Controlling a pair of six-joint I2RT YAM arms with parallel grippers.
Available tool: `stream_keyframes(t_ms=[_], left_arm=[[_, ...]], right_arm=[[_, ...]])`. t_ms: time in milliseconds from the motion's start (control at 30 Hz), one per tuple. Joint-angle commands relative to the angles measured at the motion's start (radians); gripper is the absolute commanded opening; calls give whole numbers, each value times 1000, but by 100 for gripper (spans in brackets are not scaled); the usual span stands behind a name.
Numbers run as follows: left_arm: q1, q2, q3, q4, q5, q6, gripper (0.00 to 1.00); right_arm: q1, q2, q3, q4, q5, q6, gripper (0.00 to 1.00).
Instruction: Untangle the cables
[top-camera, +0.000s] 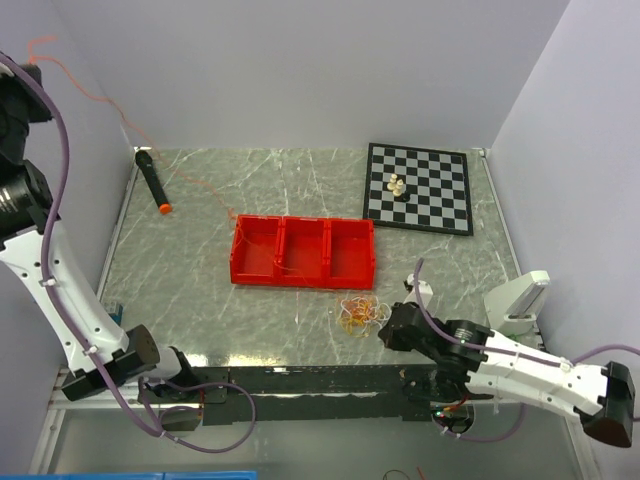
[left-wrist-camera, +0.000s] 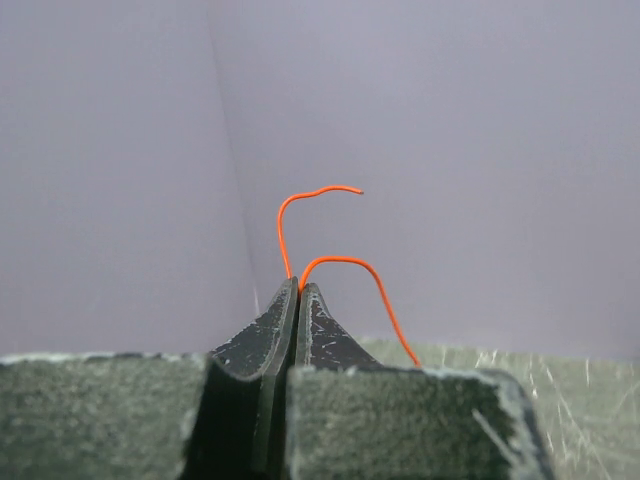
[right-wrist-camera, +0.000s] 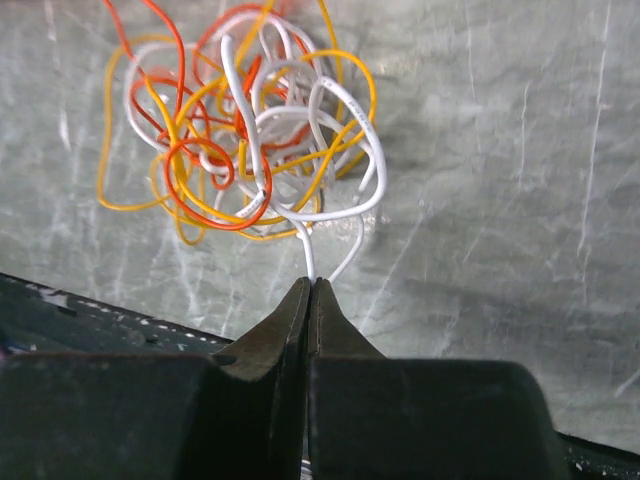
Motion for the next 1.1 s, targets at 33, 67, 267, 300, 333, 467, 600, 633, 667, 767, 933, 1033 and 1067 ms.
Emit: stream_keyframes(t_ms=[33,67,267,300,333,467,600,633,667,767,933,1033,1067], left_arm=[[4,33,137,90,-20,-102,1],[4,36,157,101,-24,-107,2],[4,24,205,209,-133,-153,1],[4,17,200,234,-159,-163,1],[4,13,202,251,-184,-173,2],[4,16,228,314,-260,-228,8],[3,15,228,317,-74,-242,11],[4,4,210,322,-1,-248,11],[4,-11,175,332,58,-253,11],[4,-57,84,355,199,-257,11],[3,-98,6,361,356,-274,11],[4,-123,-14,384,399,-289,11],[4,-129,-14,391,410,-295,11]], right_arm=[[70,83,15,16,64,101,0],[82,102,11,24,64,109,0],[171,200,-40,74,64,202,0],[193,214,-32,73,72,210,0],[210,237,-25,61,84,230,0],[247,307,-3,88,78,241,0],[280,333,86,61,145,186,0],[285,320,119,53,168,146,3],[285,295,150,53,190,92,14],[285,226,231,145,210,-148,63],[276,223,334,356,120,-506,92],[253,318,422,432,38,-655,96],[239,350,446,452,9,-698,96]])
